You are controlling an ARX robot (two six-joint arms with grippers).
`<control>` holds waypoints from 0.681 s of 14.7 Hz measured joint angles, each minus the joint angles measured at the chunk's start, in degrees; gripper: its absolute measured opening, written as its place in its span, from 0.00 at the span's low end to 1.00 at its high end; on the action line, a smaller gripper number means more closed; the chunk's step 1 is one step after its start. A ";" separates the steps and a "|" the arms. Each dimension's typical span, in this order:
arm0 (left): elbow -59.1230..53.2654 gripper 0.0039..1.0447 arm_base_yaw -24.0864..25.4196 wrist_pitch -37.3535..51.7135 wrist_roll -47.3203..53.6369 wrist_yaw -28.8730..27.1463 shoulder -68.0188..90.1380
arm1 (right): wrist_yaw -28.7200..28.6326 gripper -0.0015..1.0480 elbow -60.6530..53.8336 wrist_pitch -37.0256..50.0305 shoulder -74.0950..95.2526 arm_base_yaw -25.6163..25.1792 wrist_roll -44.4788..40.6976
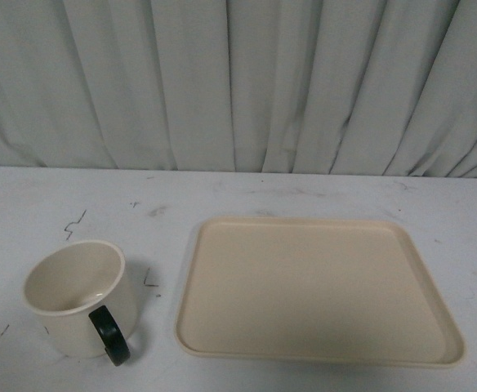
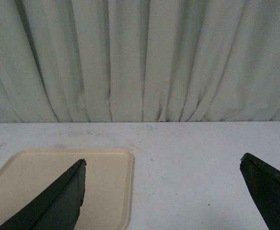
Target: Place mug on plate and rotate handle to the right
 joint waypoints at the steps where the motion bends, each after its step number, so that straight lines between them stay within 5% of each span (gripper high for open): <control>1: 0.00 0.94 0.00 0.00 -0.02 0.00 0.00 | 0.00 0.94 0.00 0.00 0.00 0.00 0.00; 5: 0.35 0.94 -0.81 3.89 0.96 0.04 3.52 | 0.00 0.94 0.00 0.00 0.00 0.00 0.00; 10: 16.02 0.94 -4.13 12.24 10.38 0.61 41.05 | 0.00 0.94 0.00 0.00 0.00 0.00 0.00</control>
